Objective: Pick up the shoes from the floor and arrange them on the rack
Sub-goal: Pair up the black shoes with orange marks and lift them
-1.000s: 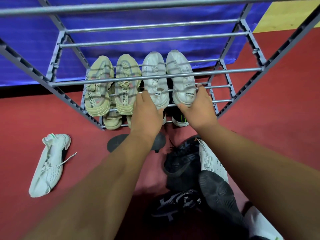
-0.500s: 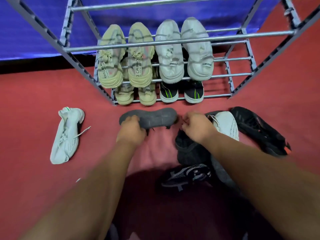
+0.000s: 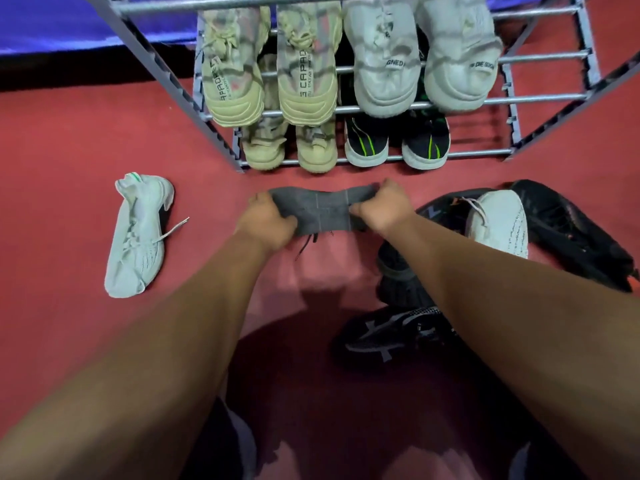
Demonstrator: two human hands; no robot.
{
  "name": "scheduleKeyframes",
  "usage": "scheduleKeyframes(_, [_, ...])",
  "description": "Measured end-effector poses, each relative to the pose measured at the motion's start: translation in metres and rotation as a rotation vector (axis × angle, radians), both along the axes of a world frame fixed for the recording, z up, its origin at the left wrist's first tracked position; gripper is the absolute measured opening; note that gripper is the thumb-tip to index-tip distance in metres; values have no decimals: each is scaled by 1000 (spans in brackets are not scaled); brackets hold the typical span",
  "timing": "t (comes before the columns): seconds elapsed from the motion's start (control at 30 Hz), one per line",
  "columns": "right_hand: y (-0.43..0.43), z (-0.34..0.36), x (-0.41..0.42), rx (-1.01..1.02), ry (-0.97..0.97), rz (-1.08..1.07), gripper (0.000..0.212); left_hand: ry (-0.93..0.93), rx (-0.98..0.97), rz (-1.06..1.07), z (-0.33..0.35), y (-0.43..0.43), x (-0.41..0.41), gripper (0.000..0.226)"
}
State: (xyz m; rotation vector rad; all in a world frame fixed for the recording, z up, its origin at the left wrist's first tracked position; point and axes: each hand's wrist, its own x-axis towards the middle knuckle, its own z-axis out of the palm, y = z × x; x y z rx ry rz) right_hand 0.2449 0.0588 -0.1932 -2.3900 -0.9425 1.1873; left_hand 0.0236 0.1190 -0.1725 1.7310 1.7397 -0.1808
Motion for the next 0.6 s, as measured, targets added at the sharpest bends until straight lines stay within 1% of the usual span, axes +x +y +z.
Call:
scheduleKeyframes(0.07, [-6,2,-4,63,21,8,62,-93,-39,197,2,3,-3,56])
scheduleKeyframes(0.1, [-11,9,-6,122,47,21,53,-151,-63,291,4,5,-4,55])
scheduleKeyframes(0.13, [-18,16,-7,209,63,45,43,-223,-95,374,6,6,-4,58])
scheduleKeyframes(0.17, [-25,23,-8,319,29,69,38,-303,-118,445,7,8,-5,63])
scheduleKeyframes(0.2, [-33,30,-9,446,-52,110,37,-384,-137,494,9,9,-5,64])
scheduleKeyframes(0.23, [-41,39,-12,554,-160,172,36,-472,-166,521,12,7,-4,59])
scheduleKeyframes(0.27, [-49,46,-16,622,-276,254,37,-537,-210,533,16,3,-2,52])
scheduleKeyframes(0.3, [-58,50,-21,629,-370,349,40,-572,-258,529,17,-1,0,46])
scheduleKeyframes(0.33, [-67,51,-26,597,-425,464,44,-557,-305,508,19,-6,3,40])
scheduleKeyframes(0.4, [-86,45,-36,515,-449,744,48,-446,-352,455,16,-18,3,30])
scheduleKeyframes(0.43, [-94,42,-41,493,-408,866,46,-387,-337,435,13,-24,2,28])
scheduleKeyframes(0.47, [-101,39,-45,475,-331,937,43,-315,-312,397,12,-29,0,27])
scheduleKeyframes(0.5, [-106,35,-46,463,-245,957,38,-248,-277,327,10,-34,-2,25])
scheduleKeyframes(0.53, [-108,32,-45,468,-175,933,32,-169,-248,222,14,-40,-3,23])
scheduleKeyframes(0.6, [-107,28,-36,486,-125,820,17,-70,-199,64,16,-51,-3,26])
